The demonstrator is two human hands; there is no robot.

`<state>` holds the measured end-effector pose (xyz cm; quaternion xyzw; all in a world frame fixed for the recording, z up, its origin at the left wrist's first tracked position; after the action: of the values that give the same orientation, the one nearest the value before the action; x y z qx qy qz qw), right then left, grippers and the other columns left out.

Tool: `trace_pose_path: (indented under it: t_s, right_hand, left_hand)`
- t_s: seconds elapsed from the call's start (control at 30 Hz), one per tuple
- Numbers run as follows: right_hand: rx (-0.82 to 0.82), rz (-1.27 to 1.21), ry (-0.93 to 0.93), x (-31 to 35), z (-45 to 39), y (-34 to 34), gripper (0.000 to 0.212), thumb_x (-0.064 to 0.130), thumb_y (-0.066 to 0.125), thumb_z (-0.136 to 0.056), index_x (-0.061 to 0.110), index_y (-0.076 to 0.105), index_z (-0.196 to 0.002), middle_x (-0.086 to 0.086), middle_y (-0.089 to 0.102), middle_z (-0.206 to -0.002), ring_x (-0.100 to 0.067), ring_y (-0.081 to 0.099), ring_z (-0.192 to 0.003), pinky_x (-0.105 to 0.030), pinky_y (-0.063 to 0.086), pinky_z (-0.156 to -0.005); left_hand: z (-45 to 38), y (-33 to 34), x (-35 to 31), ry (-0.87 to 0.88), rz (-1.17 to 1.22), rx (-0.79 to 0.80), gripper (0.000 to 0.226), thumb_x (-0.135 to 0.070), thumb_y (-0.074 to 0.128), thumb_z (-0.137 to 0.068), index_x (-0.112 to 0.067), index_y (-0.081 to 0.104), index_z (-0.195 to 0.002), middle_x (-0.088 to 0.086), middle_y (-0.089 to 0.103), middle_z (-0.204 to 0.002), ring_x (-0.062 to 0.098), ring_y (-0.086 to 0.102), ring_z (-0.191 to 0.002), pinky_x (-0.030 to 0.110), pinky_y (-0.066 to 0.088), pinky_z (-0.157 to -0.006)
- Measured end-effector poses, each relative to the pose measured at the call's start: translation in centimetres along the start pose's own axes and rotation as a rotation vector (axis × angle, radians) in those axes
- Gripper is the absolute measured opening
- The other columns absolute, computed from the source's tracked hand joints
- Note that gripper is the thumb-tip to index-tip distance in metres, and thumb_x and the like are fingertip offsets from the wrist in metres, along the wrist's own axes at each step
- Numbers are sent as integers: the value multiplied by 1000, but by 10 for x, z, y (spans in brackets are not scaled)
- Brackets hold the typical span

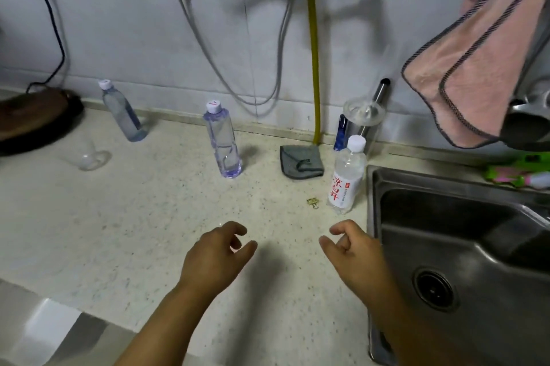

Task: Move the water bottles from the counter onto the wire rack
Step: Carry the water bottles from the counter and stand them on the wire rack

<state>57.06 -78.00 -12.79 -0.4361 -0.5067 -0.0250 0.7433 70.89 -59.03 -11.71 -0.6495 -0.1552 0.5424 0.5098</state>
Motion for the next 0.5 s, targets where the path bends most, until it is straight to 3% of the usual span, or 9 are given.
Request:
trace_pose_path:
  t_s: [0.17, 0.27, 0.4, 0.5]
  right_hand:
    - [-60, 62, 35, 34, -36, 45, 30, 41, 57, -85, 21, 55, -107, 8, 56, -62, -9, 56, -63, -23, 46, -65]
    - [-117, 55, 69, 57, -52, 72, 28, 37, 59, -85, 17, 56, -106, 9, 51, -55, -5, 52, -57, -19, 42, -60]
    - [-181, 52, 122, 77, -66, 96, 27, 35, 60, -85, 17, 56, -106, 12, 51, -56, -2, 52, -54, -18, 42, -61]
    - [-202, 32, 186, 80, -66, 106, 24, 35, 61, -85, 21, 55, -103, 9, 55, -62, -4, 54, -58, -14, 40, -57]
  left_hand:
    - [-60, -15, 32, 18, 38, -1, 41, -52, 59, -80, -31, 55, -115, -14, 60, -93, 2, 59, -77, 25, 48, -67]
    - [-104, -33, 53, 44, 62, -28, 55, -55, 62, -77, -27, 51, -123, -8, 60, -104, 7, 58, -80, 26, 47, -66]
    - [-177, -56, 75, 40, 92, -41, 88, -62, 67, -68, -21, 35, -139, 4, 48, -139, 23, 56, -114, 41, 52, -89]
    - [-232, -60, 78, 10, 174, -12, 103, -62, 71, -61, -20, 25, -143, 7, 36, -150, 29, 47, -127, 49, 46, -98]
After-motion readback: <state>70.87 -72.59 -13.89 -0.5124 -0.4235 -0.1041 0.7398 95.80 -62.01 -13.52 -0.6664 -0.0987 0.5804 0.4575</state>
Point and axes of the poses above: each hand's wrist, its own z-axis away from the middle knuckle, its own y-axis out of the palm, x = y × z, the point moved 2 cm from there along -z, towards the middle knuckle
